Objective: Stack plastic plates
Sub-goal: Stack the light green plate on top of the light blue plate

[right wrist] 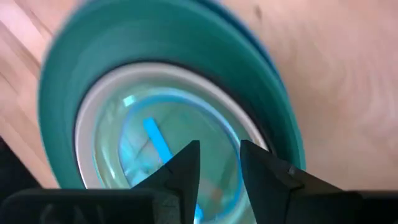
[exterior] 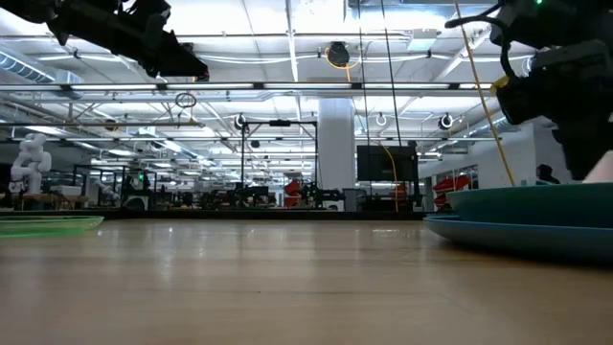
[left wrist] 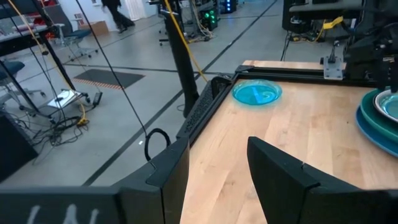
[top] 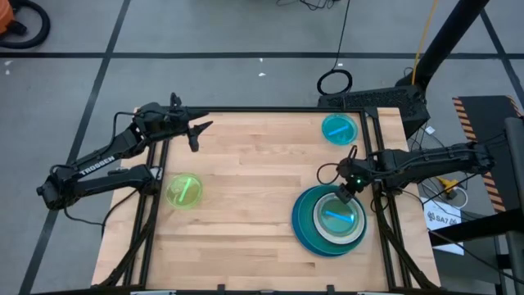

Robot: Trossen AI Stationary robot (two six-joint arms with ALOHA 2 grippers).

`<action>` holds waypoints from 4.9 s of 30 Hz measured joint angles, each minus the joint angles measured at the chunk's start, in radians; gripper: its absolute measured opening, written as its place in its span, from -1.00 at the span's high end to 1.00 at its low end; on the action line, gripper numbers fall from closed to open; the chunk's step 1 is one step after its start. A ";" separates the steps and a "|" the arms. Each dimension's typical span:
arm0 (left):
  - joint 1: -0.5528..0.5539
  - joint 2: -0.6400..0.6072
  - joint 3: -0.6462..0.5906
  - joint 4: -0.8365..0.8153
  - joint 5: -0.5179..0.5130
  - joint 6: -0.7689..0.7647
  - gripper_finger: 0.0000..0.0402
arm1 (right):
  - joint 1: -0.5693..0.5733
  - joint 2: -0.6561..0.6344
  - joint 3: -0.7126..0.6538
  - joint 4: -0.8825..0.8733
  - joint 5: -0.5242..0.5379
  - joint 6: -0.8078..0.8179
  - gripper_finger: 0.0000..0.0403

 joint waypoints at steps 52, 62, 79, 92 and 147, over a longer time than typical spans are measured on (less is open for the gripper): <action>-0.318 0.338 0.000 -0.721 0.020 -0.380 0.15 | 0.000 0.007 0.001 0.959 0.610 -1.026 0.47; -0.355 0.544 0.052 -0.847 0.028 -0.439 0.15 | 0.000 0.007 0.001 0.956 0.609 -1.025 0.47; -0.359 0.584 0.171 -0.997 -0.180 -0.294 0.15 | 0.000 0.007 0.001 0.953 0.609 -1.049 0.47; -0.373 0.584 0.171 -0.967 -0.184 0.060 0.15 | 0.000 0.007 0.001 0.946 0.609 -1.059 0.47; -0.295 0.590 0.106 -0.910 -0.176 0.357 0.15 | 0.000 0.007 0.001 0.940 0.609 -1.074 0.47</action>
